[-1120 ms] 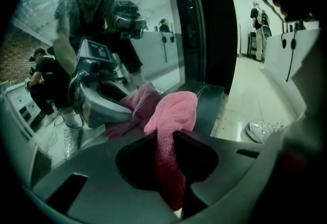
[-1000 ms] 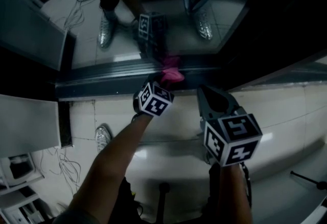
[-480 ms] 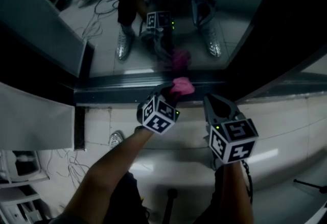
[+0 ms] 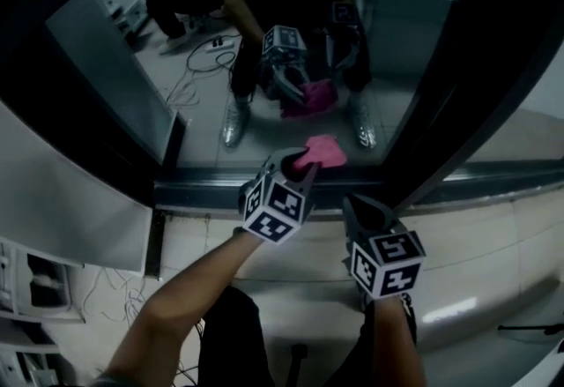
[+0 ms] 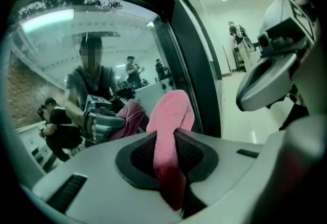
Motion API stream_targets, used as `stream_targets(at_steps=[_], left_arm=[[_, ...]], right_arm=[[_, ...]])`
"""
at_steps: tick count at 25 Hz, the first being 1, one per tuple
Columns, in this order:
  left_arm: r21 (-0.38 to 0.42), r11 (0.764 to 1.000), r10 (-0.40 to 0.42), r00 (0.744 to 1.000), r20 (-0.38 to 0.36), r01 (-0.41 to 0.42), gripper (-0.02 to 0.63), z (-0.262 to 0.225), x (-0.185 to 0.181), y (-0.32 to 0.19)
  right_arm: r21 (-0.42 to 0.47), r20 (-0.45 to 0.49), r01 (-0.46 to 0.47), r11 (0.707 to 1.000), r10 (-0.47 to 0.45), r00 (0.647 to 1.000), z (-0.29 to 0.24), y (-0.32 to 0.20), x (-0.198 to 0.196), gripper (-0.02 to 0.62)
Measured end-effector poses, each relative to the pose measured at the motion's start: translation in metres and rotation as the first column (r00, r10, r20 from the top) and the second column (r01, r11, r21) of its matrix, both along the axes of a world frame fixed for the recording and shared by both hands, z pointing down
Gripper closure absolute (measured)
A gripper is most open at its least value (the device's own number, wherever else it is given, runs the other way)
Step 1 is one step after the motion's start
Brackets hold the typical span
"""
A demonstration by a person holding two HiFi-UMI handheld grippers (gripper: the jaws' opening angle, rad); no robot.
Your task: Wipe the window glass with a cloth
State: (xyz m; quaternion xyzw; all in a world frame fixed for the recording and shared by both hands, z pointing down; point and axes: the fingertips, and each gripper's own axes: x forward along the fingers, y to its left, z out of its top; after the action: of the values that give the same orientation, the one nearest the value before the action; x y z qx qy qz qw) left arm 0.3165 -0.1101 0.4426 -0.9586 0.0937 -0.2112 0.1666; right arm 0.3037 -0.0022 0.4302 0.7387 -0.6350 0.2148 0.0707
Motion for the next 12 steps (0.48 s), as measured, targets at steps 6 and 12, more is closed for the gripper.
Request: stream_targets(at_steps=[6,12], left_arm=[[0.091,0.996,0.007,0.995,-0.099,0.002,0.548,-0.098,-0.002,-0.003],[0.157,0.987,0.005,0.986,-0.168,0.022,0.548,-0.177,-0.015,-0.009]], right_arm=[[0.097,-0.082,0.002,0.995,0.006,0.997,-0.074,-0.005,-0.004,0.597],[0.138,-0.122,0.006,0.990,0.011,0.992,-0.121,0.001,-0.014,0.597]])
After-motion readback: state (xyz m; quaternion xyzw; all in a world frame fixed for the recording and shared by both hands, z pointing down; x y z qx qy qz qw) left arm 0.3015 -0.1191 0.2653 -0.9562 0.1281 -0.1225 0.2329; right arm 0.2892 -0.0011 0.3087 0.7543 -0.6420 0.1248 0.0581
